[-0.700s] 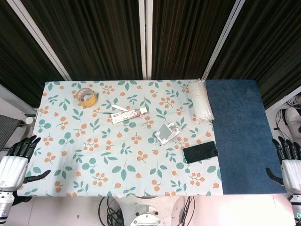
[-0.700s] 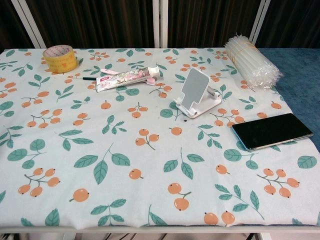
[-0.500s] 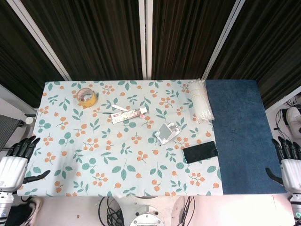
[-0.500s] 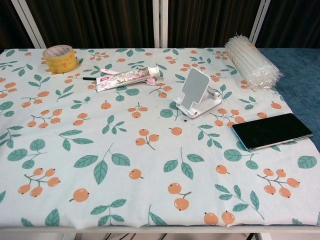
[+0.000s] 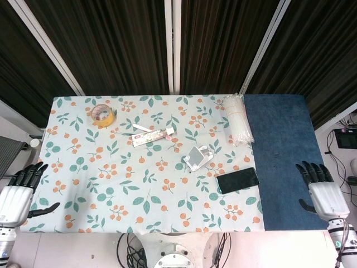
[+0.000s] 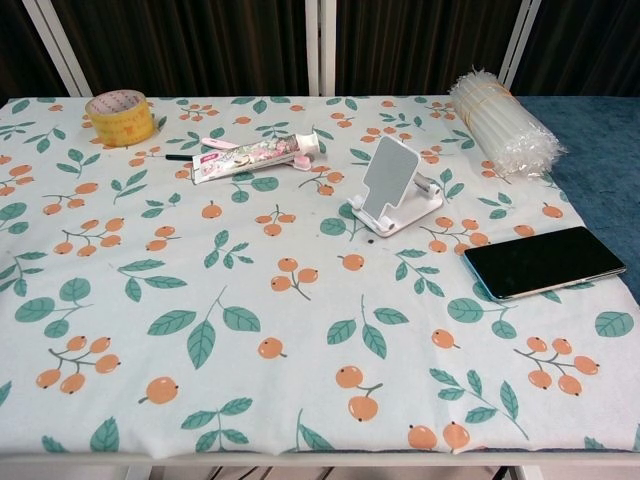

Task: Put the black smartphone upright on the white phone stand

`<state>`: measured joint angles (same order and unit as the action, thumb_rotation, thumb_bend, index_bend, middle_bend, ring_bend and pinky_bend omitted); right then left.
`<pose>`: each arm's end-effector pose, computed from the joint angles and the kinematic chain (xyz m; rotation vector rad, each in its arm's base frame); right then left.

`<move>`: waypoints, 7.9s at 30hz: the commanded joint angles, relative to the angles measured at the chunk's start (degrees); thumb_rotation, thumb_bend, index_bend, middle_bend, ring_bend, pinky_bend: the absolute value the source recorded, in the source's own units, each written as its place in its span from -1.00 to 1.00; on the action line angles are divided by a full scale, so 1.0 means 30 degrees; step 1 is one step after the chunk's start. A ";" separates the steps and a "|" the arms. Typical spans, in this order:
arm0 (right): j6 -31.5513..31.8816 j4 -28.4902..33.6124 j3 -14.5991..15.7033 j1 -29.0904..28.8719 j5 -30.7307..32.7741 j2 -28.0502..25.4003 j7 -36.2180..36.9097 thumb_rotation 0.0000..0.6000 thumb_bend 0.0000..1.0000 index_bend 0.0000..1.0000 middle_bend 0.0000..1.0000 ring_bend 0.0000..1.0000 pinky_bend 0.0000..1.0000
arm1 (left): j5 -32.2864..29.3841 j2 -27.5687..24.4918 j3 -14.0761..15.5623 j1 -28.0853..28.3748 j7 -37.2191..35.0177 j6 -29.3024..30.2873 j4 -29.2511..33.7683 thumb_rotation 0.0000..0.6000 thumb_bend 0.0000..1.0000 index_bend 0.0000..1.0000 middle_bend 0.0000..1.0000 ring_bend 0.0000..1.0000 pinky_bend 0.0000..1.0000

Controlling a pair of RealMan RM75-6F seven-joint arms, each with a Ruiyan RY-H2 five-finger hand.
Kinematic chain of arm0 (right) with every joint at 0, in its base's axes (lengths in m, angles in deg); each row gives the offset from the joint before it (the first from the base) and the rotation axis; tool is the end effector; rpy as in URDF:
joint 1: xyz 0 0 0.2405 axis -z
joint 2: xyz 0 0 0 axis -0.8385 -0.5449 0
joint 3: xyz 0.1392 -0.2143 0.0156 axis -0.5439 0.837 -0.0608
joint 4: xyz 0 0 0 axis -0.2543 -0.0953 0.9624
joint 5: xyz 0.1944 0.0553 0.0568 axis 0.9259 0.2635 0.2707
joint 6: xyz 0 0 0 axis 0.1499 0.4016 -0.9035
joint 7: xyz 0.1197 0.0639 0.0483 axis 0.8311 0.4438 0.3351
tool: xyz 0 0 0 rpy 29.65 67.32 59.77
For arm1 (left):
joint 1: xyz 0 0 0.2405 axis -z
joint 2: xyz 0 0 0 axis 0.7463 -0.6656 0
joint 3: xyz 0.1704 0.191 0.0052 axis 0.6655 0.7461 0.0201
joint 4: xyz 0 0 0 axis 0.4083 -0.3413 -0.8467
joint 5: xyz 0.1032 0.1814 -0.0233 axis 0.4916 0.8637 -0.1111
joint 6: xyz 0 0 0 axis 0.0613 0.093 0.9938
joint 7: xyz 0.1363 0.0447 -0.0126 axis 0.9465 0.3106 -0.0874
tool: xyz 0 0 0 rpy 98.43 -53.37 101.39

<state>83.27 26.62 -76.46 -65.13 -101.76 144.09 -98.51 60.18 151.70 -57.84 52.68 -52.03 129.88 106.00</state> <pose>-0.3070 -0.1887 0.1522 1.6086 -0.8945 0.5973 -0.3032 0.1675 0.1603 -1.5101 -0.7620 -0.8581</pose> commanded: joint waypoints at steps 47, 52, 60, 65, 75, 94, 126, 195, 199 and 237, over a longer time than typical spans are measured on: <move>-0.7806 -0.2077 -0.0015 -0.8545 0.7501 0.5569 -0.5635 1.00 -0.72 -0.71 -1.00 -1.00 -1.00 | -0.0603 0.0091 0.0245 0.0256 -0.1444 -0.1128 -0.1013 0.36 -0.89 -0.83 -0.85 -0.80 -0.60; -0.7741 -0.2061 0.0177 -0.8707 0.7706 0.5588 -0.5717 1.00 -0.69 -0.63 -1.00 -1.00 -1.00 | -0.0625 0.0089 0.0262 0.0246 -0.1455 -0.1134 -0.1023 0.36 -0.89 -0.83 -0.85 -0.80 -0.60; -0.7678 -0.2116 0.0402 -0.9003 0.8029 0.5702 -0.5847 1.00 -0.68 -0.63 -1.00 -1.00 -1.00 | -0.0646 0.0080 0.0300 0.0188 -0.1485 -0.1083 -0.1060 0.36 -0.89 -0.83 -0.85 -0.80 -0.60; -0.7771 -0.2192 0.0464 -0.9192 0.8286 0.5823 -0.5716 1.00 -0.66 -0.62 -1.00 -1.00 -1.00 | -0.0637 0.0047 0.0253 0.0196 -0.1492 -0.1013 -0.1131 0.37 -0.89 -0.83 -0.85 -0.80 -0.60; -0.7712 -0.2376 0.0679 -0.9441 0.8447 0.6035 -0.5666 1.00 -0.64 -0.41 -1.00 -1.00 -1.00 | -0.0745 0.0003 0.0253 0.0187 -0.1635 -0.1078 -0.1216 0.37 -0.89 -0.83 -0.85 -0.80 -0.60; -0.6688 -0.2737 0.0650 -0.8903 0.6920 0.6115 -0.3763 1.00 -0.34 0.01 -0.49 -0.95 -1.00 | -0.0830 -0.0045 0.0308 0.0134 -0.1773 -0.1151 -0.1195 0.42 -0.89 -0.83 -0.85 -0.80 -0.60; -0.1597 0.0838 -0.1555 -0.7622 0.2668 0.1490 -0.1927 1.00 -0.24 0.15 -0.21 -0.25 -1.00 | -0.0722 0.0100 0.0294 0.0088 -0.2313 -0.0987 -0.1466 0.48 -0.88 -0.83 -0.85 -0.80 -0.60; 0.5638 0.5274 -0.0669 -2.7600 2.7517 0.9146 -3.0617 1.00 -0.27 0.06 -0.31 -0.24 -0.93 | -0.0052 0.0507 0.0787 -0.0608 -0.4848 -0.0089 -0.3141 0.46 -0.89 -0.83 -0.86 -0.80 -0.60; 0.5876 0.4932 -0.0717 -2.7578 2.7897 0.9527 -3.0892 1.00 -0.27 0.06 -0.32 -0.24 -0.92 | -0.0039 0.0525 0.0788 -0.0613 -0.4918 -0.0081 -0.3208 0.45 -0.89 -0.83 -0.86 -0.80 -0.60; 0.6118 0.0594 -0.1693 -2.6678 2.7731 1.3037 -3.2568 1.00 -0.27 0.05 -0.32 -0.25 -0.83 | -0.0209 0.0620 0.0801 -0.0698 -0.5742 -0.0208 -0.3881 0.46 -0.89 -0.83 -0.86 -0.80 -0.60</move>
<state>101.62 28.43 -81.51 -145.19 -18.59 183.16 -196.19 59.55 153.56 -55.44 50.59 -69.27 129.26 94.34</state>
